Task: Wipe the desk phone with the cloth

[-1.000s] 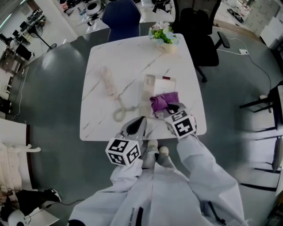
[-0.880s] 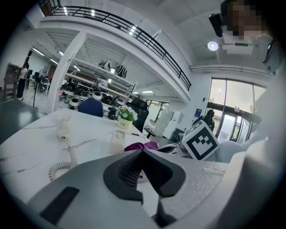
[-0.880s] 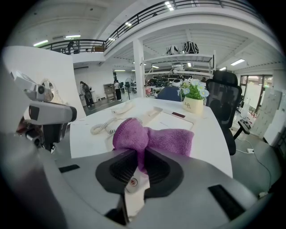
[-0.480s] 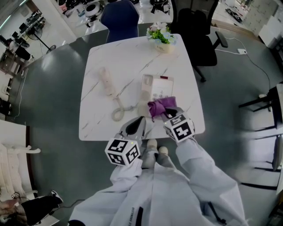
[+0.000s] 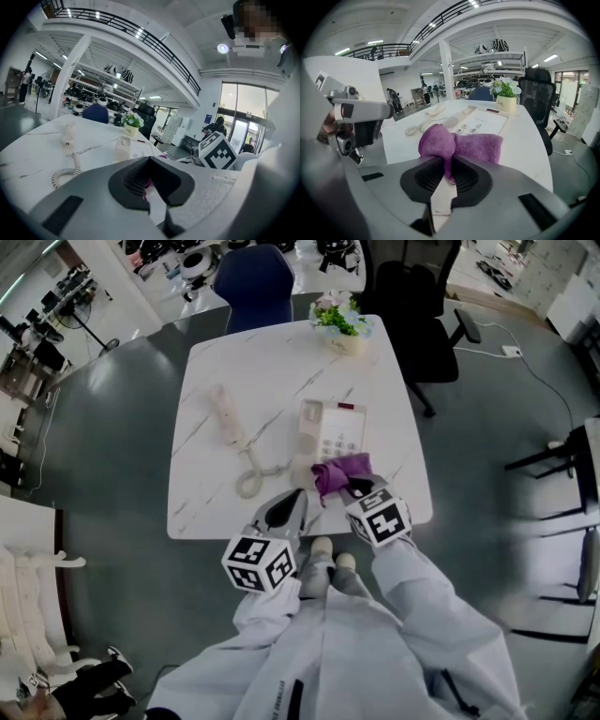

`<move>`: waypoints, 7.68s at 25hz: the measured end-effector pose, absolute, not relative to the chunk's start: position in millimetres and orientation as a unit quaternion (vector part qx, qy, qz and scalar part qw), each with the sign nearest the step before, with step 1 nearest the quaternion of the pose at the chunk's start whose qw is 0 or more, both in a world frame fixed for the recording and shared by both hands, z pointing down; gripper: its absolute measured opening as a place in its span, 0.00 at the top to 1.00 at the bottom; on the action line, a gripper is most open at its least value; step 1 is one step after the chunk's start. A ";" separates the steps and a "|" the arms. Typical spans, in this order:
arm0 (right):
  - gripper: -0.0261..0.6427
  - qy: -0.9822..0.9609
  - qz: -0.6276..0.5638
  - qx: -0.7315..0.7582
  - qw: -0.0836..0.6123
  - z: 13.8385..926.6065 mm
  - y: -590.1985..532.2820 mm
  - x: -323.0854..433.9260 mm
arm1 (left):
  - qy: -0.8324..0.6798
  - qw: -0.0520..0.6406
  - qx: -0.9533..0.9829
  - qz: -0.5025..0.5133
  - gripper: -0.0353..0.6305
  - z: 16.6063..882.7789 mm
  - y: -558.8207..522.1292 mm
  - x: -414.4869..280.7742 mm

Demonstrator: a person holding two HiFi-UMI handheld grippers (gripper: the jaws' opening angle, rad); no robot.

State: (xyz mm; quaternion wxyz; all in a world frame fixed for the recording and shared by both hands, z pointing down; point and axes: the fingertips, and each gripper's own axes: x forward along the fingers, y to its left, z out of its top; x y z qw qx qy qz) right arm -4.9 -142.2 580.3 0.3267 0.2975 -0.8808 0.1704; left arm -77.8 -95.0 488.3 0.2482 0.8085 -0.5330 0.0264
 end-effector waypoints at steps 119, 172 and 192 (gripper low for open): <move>0.91 -0.818 0.017 0.342 0.463 561.0 -250.2 -80.4 | -0.432 0.274 0.858 0.041 0.95 498.2 -146.5 -173.1; 0.91 -0.837 0.050 0.261 0.478 585.1 -149.9 -82.7 | -0.448 0.270 0.851 0.039 0.95 493.0 -98.5 -152.1; 0.91 -0.837 0.072 0.231 0.491 589.2 -118.4 -83.0 | -0.455 0.266 0.849 0.034 0.95 488.1 -87.6 -155.7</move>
